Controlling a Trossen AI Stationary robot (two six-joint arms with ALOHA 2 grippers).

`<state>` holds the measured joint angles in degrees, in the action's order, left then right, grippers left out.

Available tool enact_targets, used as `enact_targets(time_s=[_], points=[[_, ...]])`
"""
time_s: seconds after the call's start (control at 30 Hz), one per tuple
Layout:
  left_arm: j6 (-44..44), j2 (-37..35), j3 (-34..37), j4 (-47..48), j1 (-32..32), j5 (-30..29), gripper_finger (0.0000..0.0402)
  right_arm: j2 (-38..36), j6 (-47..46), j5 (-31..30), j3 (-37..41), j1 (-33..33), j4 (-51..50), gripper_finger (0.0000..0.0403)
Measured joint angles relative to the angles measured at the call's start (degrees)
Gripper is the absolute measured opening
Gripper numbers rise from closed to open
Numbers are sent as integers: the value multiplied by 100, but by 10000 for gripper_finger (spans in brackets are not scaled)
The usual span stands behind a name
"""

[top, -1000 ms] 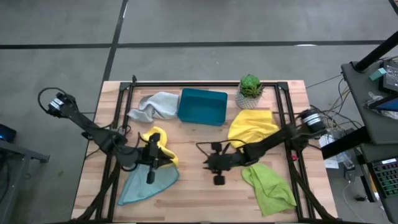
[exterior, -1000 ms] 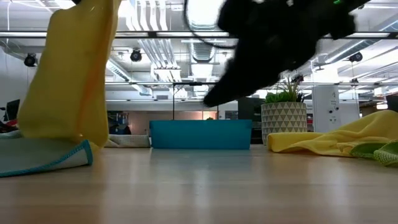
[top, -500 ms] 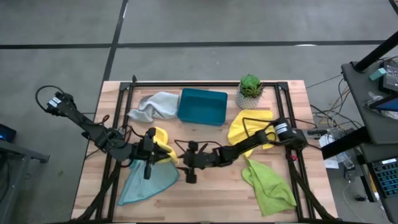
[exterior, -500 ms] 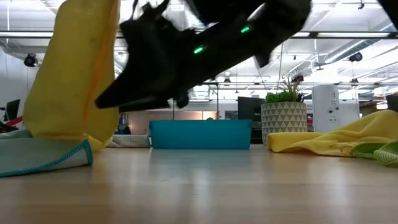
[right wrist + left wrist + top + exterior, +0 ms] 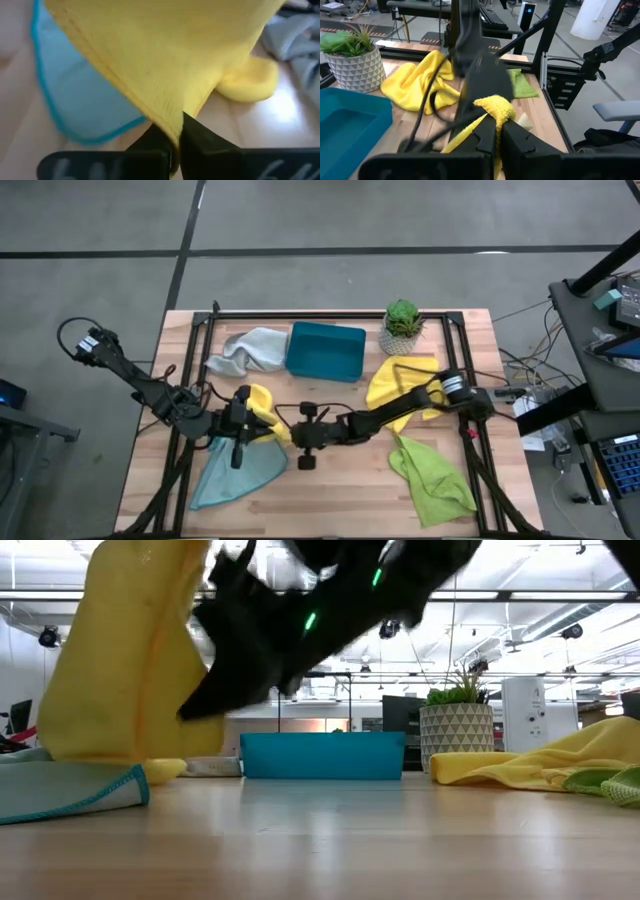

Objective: Fold microfiber towels
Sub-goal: Fold the left yellow microfiber cloth

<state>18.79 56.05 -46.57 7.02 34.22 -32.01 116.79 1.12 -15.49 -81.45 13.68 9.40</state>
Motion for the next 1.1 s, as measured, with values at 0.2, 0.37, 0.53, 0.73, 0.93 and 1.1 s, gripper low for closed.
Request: enact_targets(time_s=[0.2,0.37,0.53,0.73,0.93,1.1], points=[[85,-50,4,10,-9,-95,0,-1366,607,-3,165,95,-1768,8],[251,-142,4,3,-96,-463,0,-2609,712,5,171,90,-3069,8],[-128,-271,-12,-2,-266,-466,0,-3475,733,39,164,-30,-3659,8],[-1005,-656,-190,-38,-695,-489,0,-4169,1207,-593,5,-306,-3900,8],[-2181,-1184,-546,-81,-903,-450,0,-4584,1384,-1002,-361,-573,-4203,8],[-2366,-1354,-390,-58,-901,-29,0,-4709,845,-726,-509,-542,-4827,8]])
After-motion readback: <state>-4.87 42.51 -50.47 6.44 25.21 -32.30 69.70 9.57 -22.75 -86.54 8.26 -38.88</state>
